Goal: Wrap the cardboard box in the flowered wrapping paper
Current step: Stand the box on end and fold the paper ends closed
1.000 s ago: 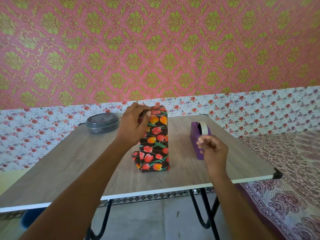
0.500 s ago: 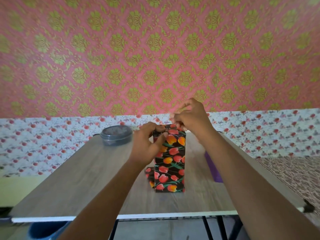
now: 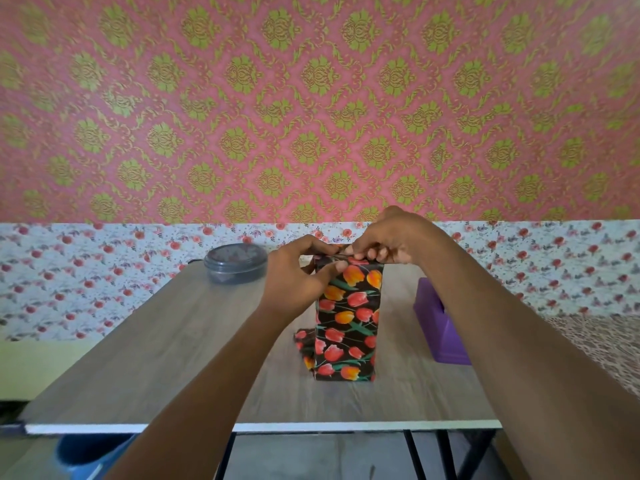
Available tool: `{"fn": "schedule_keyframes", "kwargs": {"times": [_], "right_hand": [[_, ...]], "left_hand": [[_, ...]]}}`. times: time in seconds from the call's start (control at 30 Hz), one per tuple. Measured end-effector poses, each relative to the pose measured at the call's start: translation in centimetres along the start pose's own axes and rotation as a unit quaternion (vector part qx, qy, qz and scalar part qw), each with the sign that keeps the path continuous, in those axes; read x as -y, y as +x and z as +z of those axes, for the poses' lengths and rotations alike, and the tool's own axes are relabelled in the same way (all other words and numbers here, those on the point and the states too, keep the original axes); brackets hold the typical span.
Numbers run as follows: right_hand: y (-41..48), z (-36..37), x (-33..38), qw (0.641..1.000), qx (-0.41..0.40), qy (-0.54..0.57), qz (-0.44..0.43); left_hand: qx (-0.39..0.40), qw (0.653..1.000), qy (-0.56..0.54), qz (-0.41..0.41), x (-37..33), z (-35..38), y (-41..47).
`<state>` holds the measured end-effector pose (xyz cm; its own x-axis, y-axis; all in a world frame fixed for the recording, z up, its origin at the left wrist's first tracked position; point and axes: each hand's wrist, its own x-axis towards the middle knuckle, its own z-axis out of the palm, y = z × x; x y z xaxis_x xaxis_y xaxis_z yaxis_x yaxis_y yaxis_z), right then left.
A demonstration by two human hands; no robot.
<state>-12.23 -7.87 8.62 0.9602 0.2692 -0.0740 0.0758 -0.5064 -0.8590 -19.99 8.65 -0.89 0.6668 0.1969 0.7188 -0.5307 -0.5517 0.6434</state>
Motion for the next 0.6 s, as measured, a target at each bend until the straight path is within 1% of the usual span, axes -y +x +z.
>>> {"fn": "schedule_keyframes", "kwargs": {"times": [0.17,0.2,0.27,0.3,0.33,0.4,0.5,0.6], "right_hand": [[0.7,-1.4,0.9,0.990,0.077,-0.098,0.060],[0.8,-1.6,1.0,0.986,0.081,-0.122,0.075],[1.0,-2.0,0.7,0.978,0.061,-0.169,0.103],[1.1,-2.2,0.3,0.977,0.053,-0.174,0.114],[1.2,-2.4,-0.4,0.978,0.053,-0.159,0.124],[1.5,-3.0,-1.9,0.987,0.065,-0.068,0.131],[1.5,-2.9,-3.9,0.991,0.075,0.055,0.100],[1.2,-1.8,-4.1,0.990,0.030,0.132,0.051]], "left_hand": [[0.013,1.000,0.014,0.005,0.2,-0.2,0.4],[0.018,1.000,0.017,0.006,0.2,-0.3,0.5],[0.025,0.999,0.019,0.004,0.3,-0.6,0.6],[0.029,0.999,0.022,0.006,0.3,-0.7,0.6],[0.032,0.999,0.024,0.008,0.3,-0.8,0.6],[0.040,0.999,0.021,0.007,0.2,-0.8,0.6],[0.031,0.999,0.017,0.012,0.3,-0.7,0.5],[0.029,0.999,0.007,0.011,0.6,-0.6,0.6]]}}
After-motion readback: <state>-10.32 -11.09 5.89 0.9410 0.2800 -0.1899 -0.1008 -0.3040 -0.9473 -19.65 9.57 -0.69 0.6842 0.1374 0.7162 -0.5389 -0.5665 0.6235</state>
